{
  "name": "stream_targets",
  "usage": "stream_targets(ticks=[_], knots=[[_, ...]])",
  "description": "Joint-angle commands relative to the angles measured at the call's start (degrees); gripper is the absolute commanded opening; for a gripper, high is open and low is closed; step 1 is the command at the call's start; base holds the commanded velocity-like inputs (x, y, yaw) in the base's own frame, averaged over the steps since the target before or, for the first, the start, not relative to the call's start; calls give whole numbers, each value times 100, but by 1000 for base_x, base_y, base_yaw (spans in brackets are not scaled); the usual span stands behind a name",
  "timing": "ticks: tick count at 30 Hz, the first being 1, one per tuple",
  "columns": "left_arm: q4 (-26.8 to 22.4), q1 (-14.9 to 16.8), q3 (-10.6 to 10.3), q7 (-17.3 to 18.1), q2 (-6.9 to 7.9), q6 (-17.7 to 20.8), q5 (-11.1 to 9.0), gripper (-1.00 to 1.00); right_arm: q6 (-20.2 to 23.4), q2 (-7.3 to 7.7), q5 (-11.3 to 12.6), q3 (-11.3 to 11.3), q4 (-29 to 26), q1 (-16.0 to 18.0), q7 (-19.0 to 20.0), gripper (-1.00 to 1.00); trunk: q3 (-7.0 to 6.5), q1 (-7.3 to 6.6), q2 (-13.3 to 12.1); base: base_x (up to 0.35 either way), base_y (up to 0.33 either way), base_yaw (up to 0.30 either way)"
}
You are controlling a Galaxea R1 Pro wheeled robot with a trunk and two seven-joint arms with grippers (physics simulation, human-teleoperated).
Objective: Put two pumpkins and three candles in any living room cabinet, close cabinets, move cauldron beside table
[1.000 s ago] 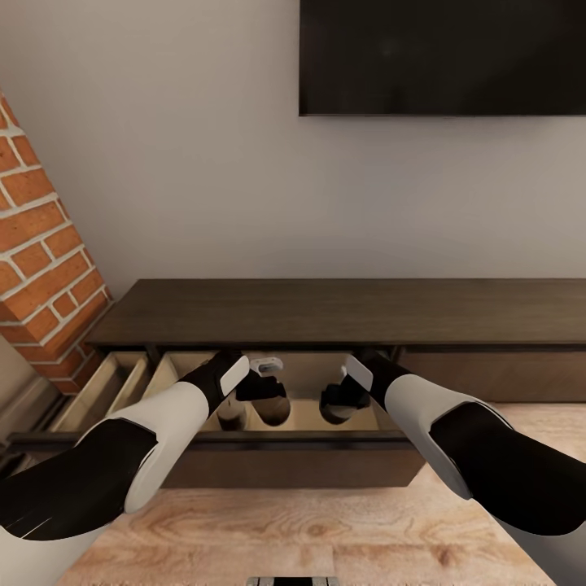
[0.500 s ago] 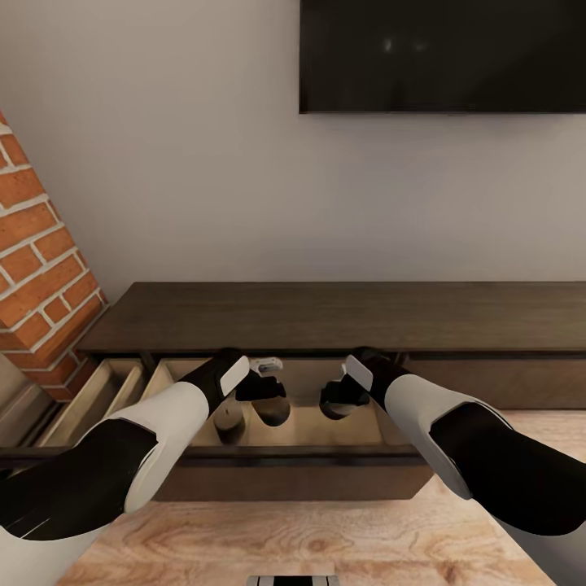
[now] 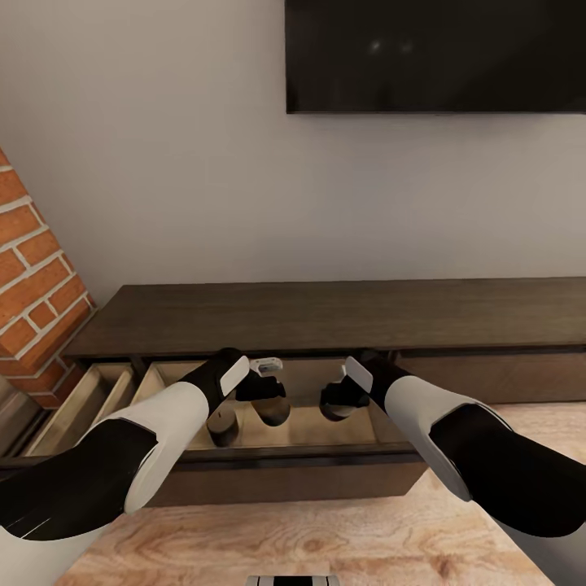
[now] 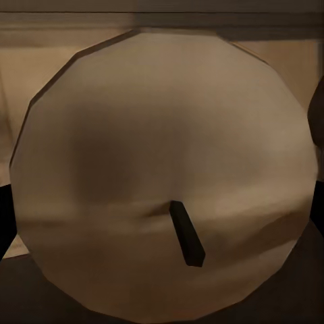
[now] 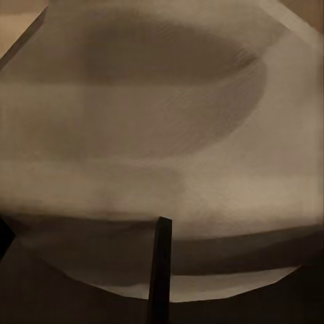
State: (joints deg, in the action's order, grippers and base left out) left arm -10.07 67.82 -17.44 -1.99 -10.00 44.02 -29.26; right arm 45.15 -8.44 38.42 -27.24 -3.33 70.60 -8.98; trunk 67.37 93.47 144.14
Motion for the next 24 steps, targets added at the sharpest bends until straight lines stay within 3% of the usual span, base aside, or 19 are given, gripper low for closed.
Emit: stream_targets(ticks=[1,8,24], knots=[[-4,3,-21,-21,0,19,-36,-100,21,0,61,-24,-10,0,-52,-100,5,-1,2,0,0,-2],[-4,2,-19,-21,0,19,-36,-100,21,0,61,-19,-10,-2,-52,-100,177,14,10,0,0,0],[-4,3,-21,-24,0,-25,-33,-100,21,0,61,-25,-10,-2,-52,-100,322,14,10,0,0,0]])
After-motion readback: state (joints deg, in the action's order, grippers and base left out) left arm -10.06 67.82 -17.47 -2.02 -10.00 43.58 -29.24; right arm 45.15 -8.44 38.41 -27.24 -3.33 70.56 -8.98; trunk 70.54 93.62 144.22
